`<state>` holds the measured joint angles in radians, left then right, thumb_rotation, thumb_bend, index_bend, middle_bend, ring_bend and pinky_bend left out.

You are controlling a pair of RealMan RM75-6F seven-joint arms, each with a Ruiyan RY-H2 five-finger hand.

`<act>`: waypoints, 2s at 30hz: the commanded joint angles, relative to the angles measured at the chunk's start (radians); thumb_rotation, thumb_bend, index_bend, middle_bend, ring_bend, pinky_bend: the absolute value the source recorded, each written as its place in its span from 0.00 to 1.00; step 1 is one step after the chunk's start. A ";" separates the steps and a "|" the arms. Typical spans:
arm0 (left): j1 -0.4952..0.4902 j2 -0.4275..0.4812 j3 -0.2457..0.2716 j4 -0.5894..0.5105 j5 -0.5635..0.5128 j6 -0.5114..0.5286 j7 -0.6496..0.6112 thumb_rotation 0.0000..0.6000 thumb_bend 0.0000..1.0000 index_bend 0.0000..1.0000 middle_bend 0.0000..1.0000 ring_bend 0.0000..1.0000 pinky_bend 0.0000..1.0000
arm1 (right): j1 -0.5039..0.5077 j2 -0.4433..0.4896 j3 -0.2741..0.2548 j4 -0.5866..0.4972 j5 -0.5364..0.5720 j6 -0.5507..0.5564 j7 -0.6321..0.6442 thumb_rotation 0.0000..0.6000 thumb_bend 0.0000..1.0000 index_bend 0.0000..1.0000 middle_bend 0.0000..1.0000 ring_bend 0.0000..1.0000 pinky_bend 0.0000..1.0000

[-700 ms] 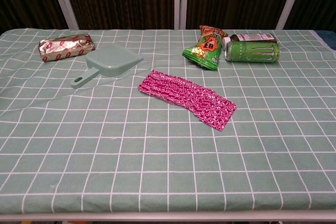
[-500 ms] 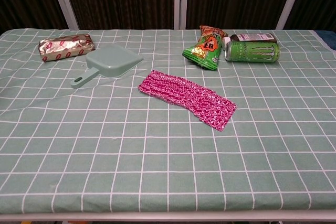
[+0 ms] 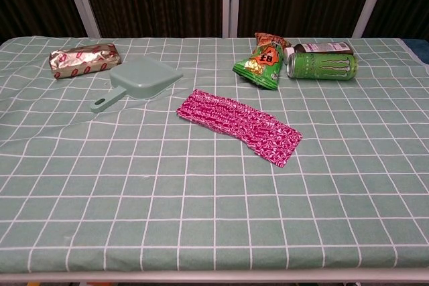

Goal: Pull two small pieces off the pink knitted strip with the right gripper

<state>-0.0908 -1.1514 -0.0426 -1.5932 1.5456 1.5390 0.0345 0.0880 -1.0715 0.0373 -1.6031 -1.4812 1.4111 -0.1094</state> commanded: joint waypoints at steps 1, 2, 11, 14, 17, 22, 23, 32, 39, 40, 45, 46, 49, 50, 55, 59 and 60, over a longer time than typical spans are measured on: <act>-0.001 -0.009 -0.001 0.010 -0.003 -0.002 -0.006 1.00 0.14 0.11 0.07 0.04 0.23 | 0.003 0.003 0.004 0.009 -0.008 0.006 0.010 1.00 0.23 0.00 0.02 0.00 0.00; -0.002 -0.011 -0.001 0.011 -0.004 -0.005 -0.005 1.00 0.14 0.11 0.07 0.04 0.23 | 0.006 0.003 0.006 0.011 -0.007 0.004 0.015 1.00 0.23 0.00 0.03 0.00 0.00; -0.009 -0.010 -0.003 0.000 0.002 -0.008 0.014 1.00 0.14 0.11 0.07 0.04 0.23 | 0.061 -0.003 0.014 -0.009 -0.043 -0.047 -0.020 1.00 0.28 0.00 0.32 0.30 0.38; -0.011 -0.013 -0.005 -0.003 0.000 -0.012 0.018 1.00 0.14 0.11 0.07 0.04 0.23 | 0.100 -0.012 0.025 -0.030 -0.057 -0.081 -0.056 1.00 0.36 0.03 0.68 0.67 0.65; -0.008 -0.013 -0.001 -0.002 0.004 -0.007 0.019 1.00 0.14 0.11 0.07 0.04 0.23 | 0.143 -0.028 0.029 -0.048 -0.057 -0.139 -0.117 1.00 0.61 0.10 0.87 0.86 0.78; -0.006 -0.010 -0.002 0.001 0.005 -0.001 0.012 1.00 0.14 0.11 0.07 0.04 0.23 | 0.215 -0.075 0.035 -0.075 -0.023 -0.253 -0.204 1.00 0.95 0.13 0.90 0.89 0.80; -0.005 -0.010 -0.002 0.001 0.004 0.000 0.010 1.00 0.14 0.11 0.07 0.04 0.23 | 0.226 -0.085 0.035 -0.078 -0.017 -0.271 -0.219 1.00 0.98 0.13 0.90 0.89 0.80; 0.001 -0.004 -0.001 0.013 0.003 0.007 -0.013 1.00 0.14 0.11 0.07 0.04 0.23 | 0.311 -0.196 0.024 -0.068 0.054 -0.405 -0.347 1.00 1.00 0.17 0.90 0.89 0.80; 0.006 0.004 -0.001 0.021 0.003 0.012 -0.031 1.00 0.14 0.11 0.07 0.04 0.23 | 0.366 -0.266 0.019 -0.067 0.165 -0.497 -0.440 1.00 1.00 0.17 0.90 0.89 0.80; 0.007 0.005 -0.001 0.021 0.002 0.013 -0.034 1.00 0.14 0.11 0.07 0.04 0.23 | 0.376 -0.274 0.022 -0.069 0.191 -0.510 -0.454 1.00 1.00 0.17 0.90 0.89 0.80; 0.011 0.012 -0.003 0.024 0.001 0.020 -0.045 1.00 0.14 0.11 0.07 0.04 0.23 | 0.419 -0.303 0.032 -0.095 0.316 -0.534 -0.552 1.00 1.00 0.17 0.90 0.89 0.80; 0.011 0.013 -0.003 0.024 0.000 0.020 -0.046 1.00 0.14 0.11 0.07 0.04 0.23 | 0.426 -0.307 0.033 -0.102 0.337 -0.534 -0.571 1.00 1.00 0.17 0.90 0.89 0.80; 0.012 0.014 -0.003 0.027 -0.001 0.018 -0.051 1.00 0.14 0.11 0.07 0.04 0.23 | 0.452 -0.317 0.030 -0.124 0.409 -0.528 -0.639 1.00 1.00 0.17 0.90 0.89 0.80; 0.012 0.013 -0.002 0.028 -0.001 0.018 -0.052 1.00 0.14 0.11 0.07 0.04 0.23 | 0.460 -0.321 0.028 -0.129 0.428 -0.523 -0.660 1.00 1.00 0.17 0.90 0.89 0.80; 0.016 0.015 0.000 0.034 0.000 0.020 -0.059 1.00 0.14 0.11 0.07 0.04 0.23 | 0.502 -0.348 0.025 -0.147 0.509 -0.497 -0.734 1.00 1.00 0.17 0.90 0.89 0.80; 0.016 0.015 0.001 0.038 -0.001 0.016 -0.061 1.00 0.14 0.11 0.07 0.04 0.23 | 0.532 -0.370 0.028 -0.137 0.546 -0.502 -0.732 1.00 1.00 0.17 0.90 0.89 0.80; 0.016 0.015 0.001 0.038 -0.002 0.016 -0.061 1.00 0.14 0.11 0.07 0.04 0.23 | 0.541 -0.377 0.029 -0.131 0.556 -0.508 -0.726 1.00 1.00 0.17 0.90 0.89 0.80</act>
<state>-0.0753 -1.1362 -0.0420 -1.5555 1.5439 1.5547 -0.0264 0.6204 -1.4404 0.0645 -1.7395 -0.9339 0.9078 -0.8400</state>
